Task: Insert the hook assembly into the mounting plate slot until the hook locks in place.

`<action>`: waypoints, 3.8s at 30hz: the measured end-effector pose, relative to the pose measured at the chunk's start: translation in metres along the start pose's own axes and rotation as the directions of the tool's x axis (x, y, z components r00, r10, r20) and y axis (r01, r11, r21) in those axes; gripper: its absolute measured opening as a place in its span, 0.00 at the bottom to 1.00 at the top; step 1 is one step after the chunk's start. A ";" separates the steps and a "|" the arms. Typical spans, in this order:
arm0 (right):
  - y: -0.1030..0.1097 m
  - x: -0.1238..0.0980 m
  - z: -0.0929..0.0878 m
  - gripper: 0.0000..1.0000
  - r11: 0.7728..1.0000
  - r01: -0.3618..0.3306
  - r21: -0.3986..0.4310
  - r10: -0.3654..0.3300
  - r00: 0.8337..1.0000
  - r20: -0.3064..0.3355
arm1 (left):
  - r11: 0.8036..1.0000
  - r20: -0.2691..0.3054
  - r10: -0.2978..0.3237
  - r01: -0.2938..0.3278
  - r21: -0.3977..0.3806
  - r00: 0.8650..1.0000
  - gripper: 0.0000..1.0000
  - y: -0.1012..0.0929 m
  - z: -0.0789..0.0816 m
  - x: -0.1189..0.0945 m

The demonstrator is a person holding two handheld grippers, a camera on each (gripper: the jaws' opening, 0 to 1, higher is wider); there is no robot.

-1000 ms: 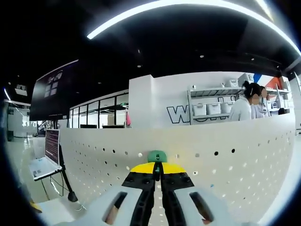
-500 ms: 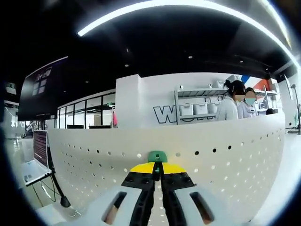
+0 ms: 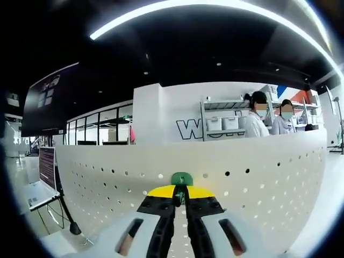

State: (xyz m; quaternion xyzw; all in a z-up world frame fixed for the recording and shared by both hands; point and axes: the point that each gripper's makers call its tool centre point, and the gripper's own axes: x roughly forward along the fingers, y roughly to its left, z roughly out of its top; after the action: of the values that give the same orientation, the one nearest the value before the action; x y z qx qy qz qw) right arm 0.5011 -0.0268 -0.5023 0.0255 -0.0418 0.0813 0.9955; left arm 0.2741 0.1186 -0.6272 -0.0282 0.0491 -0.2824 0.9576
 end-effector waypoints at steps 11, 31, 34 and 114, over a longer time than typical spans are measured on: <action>0.007 -0.009 -0.011 0.32 0.998 -0.039 0.055 0.041 0.998 -0.048 | 1.000 0.004 0.003 -0.003 -0.004 1.000 0.69 0.001 0.000 0.000; 0.009 -0.019 -0.001 0.32 0.986 -0.150 0.065 0.151 0.989 0.000 | 1.000 0.008 -0.007 0.007 0.013 1.000 0.70 -0.002 0.001 0.003; 0.008 -0.022 0.002 0.32 0.981 -0.182 0.071 0.182 0.983 0.012 | 1.000 0.009 -0.009 0.008 0.016 1.000 0.70 -0.002 0.001 0.003; -0.026 -0.142 -0.030 0.45 0.903 -0.425 0.054 0.427 0.903 -0.035 | 0.999 0.000 -0.043 0.043 0.021 0.999 0.71 -0.004 0.004 0.006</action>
State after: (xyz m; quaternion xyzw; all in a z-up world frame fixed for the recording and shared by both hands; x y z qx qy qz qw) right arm 0.3680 -0.0732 -0.5459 0.0365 -0.0217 0.2985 0.9535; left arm 0.2772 0.1123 -0.6231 -0.0191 0.0452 -0.3035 0.9516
